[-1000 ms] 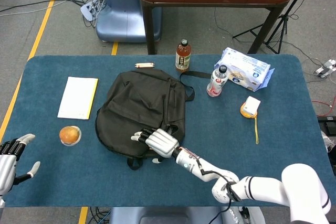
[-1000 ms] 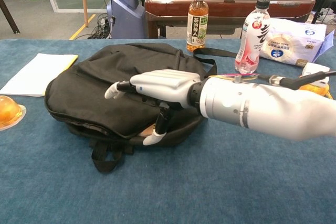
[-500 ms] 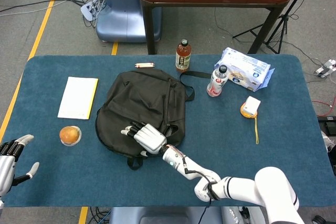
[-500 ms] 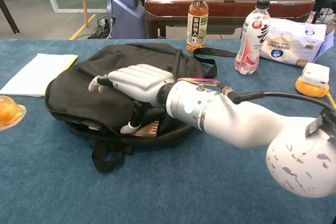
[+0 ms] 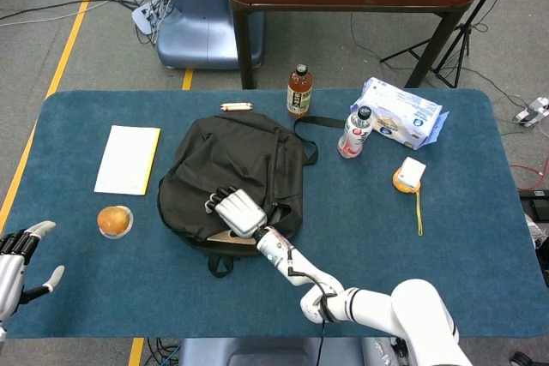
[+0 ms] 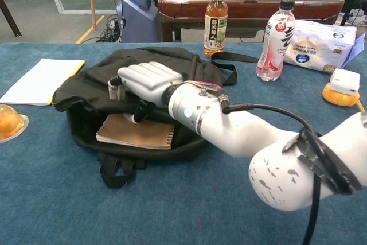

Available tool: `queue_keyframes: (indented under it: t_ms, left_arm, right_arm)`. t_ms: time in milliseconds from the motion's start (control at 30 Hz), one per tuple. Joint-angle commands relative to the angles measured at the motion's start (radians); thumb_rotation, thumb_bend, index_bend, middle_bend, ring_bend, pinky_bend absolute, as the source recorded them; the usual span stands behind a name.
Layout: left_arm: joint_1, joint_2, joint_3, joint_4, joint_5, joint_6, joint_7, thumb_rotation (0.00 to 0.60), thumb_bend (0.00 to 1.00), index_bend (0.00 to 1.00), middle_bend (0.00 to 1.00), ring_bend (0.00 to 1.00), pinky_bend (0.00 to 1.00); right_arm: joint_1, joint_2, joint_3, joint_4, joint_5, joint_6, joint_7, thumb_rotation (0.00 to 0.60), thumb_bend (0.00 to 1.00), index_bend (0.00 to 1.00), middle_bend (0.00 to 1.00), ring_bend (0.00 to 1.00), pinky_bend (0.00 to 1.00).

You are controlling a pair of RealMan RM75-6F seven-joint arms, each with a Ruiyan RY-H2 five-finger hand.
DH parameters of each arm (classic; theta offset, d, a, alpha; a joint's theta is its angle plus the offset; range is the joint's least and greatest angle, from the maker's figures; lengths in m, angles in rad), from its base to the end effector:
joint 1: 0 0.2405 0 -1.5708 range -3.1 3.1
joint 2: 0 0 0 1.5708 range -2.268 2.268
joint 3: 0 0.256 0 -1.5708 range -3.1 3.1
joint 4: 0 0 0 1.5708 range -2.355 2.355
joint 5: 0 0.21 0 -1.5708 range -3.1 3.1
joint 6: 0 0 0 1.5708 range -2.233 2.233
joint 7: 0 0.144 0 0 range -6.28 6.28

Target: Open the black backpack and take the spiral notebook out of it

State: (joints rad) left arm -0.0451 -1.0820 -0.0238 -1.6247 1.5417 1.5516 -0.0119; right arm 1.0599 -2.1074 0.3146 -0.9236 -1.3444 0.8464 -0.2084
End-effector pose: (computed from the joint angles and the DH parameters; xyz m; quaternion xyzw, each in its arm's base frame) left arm -0.3108 0.1631 0.1726 -0.5931 -0.3746 -0.3937 0.5941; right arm 0.0022 -0.3454 -0.1536 0.7946 -0.2875 0.4470 0.2936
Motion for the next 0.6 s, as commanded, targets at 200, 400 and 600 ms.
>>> queue_keyframes:
  t_ms: [200,400,600]
  left_arm:
    - [0.002,0.004,-0.003,0.007,-0.006,0.000,-0.013,0.600,0.27,0.19,0.21,0.20,0.18]
    - [-0.003,0.004,-0.005,0.014,-0.005,-0.006,-0.021,0.600,0.27,0.19,0.21,0.20,0.18]
    - [-0.014,0.005,-0.009,0.020,-0.003,-0.019,-0.027,0.600,0.27,0.19,0.21,0.20,0.18]
  right_arm:
    - [0.023,-0.030,0.029,0.050,0.012,0.028,0.041,0.600,0.63,0.77,0.62,0.48,0.55]
    - [-0.004,0.032,0.026,-0.064,0.021,0.029,0.085,0.600,0.67,0.85,0.69,0.60,0.71]
    - [-0.065,0.186,0.027,-0.328,0.097,-0.024,0.088,0.600,0.67,0.87,0.69,0.64,0.76]
